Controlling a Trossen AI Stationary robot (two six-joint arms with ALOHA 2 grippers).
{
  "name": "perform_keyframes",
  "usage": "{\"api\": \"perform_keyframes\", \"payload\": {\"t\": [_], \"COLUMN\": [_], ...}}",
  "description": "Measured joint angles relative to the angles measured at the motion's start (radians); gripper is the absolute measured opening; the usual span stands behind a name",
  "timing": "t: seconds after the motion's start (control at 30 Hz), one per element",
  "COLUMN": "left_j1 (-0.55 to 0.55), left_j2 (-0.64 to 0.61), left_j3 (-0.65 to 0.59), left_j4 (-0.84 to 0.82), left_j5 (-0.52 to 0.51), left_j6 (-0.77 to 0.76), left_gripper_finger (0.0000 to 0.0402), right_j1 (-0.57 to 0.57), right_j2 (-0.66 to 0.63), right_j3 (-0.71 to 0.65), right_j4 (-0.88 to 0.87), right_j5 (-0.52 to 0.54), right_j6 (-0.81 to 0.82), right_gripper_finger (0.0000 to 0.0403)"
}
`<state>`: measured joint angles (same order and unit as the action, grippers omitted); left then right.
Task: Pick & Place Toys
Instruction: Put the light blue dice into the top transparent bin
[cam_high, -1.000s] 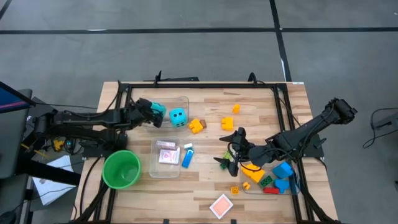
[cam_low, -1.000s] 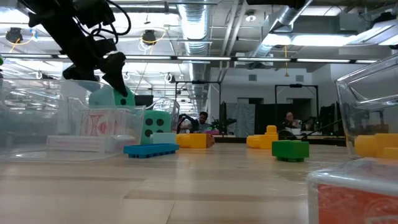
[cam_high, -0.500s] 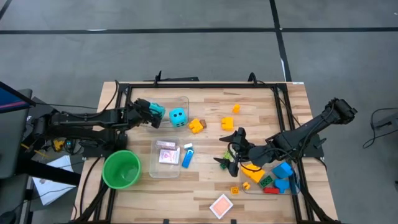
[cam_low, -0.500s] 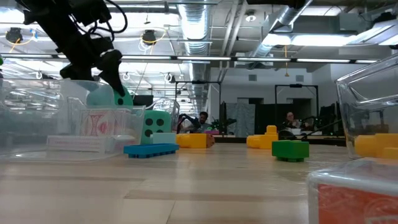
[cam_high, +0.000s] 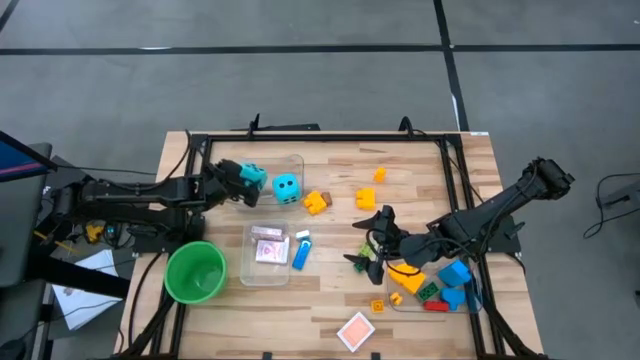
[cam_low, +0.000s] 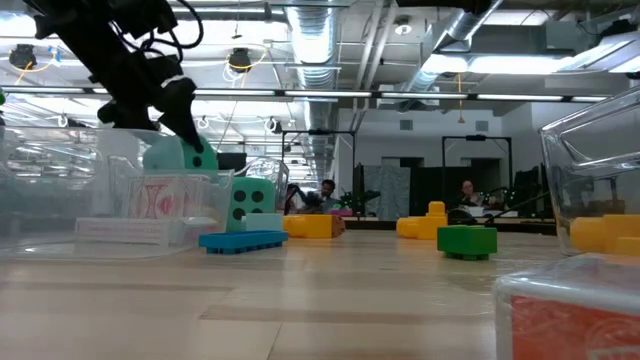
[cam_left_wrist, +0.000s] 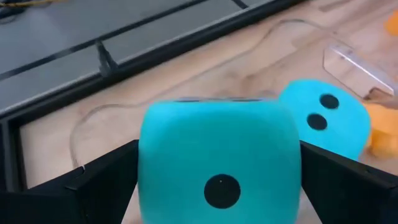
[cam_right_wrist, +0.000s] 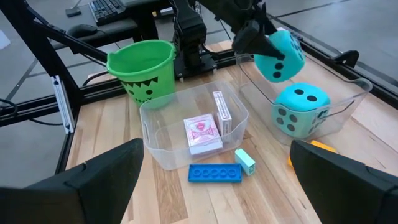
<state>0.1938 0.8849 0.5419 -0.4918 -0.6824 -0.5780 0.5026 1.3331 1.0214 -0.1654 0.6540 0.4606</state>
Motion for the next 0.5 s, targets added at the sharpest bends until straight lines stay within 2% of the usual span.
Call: {"api": "perform_keyframes", "payload": {"t": [0.3,0.43,0.5], "left_j1": [0.002,0.002,0.002], "left_j2": [-0.011,0.004,0.014], "left_j3": [0.001,0.001,0.001], "left_j4": [0.003,0.0,-0.017], "left_j5": [0.028,0.092,0.09], "left_j6": [-0.009,-0.036,-0.051], "left_gripper_finger": [0.04,0.04,0.04], "right_j1": [0.0,0.0,0.0], "right_j2": [0.0,0.0,0.0], "right_j3": [0.0,0.0,0.0], "right_j4": [-0.001,-0.001,-0.001], "right_j5": [0.0,0.0,0.0], "right_j6": [0.0,0.001,0.001], "right_gripper_finger": [0.0395,0.0395,0.0395]}}
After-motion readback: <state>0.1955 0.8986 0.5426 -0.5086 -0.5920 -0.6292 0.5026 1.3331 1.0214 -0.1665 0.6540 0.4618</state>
